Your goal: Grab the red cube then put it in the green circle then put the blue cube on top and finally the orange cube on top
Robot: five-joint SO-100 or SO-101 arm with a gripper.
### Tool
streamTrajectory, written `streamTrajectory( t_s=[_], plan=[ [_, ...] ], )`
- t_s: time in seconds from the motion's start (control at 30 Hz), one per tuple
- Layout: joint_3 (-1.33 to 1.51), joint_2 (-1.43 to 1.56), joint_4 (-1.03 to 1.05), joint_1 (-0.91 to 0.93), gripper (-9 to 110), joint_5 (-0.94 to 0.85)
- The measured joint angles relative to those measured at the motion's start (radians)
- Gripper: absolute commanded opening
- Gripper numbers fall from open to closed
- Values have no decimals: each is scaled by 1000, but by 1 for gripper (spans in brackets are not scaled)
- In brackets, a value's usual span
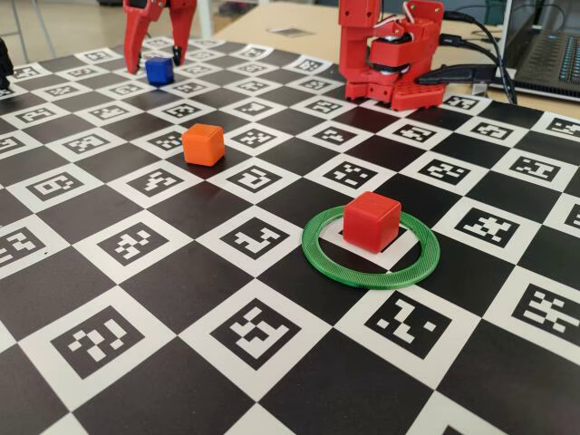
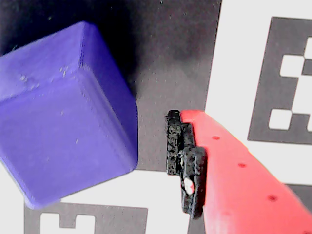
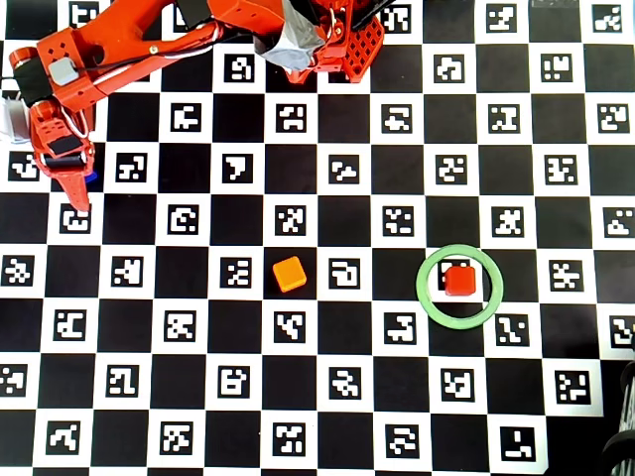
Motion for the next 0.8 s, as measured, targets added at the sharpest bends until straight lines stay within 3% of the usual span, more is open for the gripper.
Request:
streamTrajectory(
  t_s=[0.8],
  plan=[
    [31, -2, -91, 5, 43, -150]
  ],
)
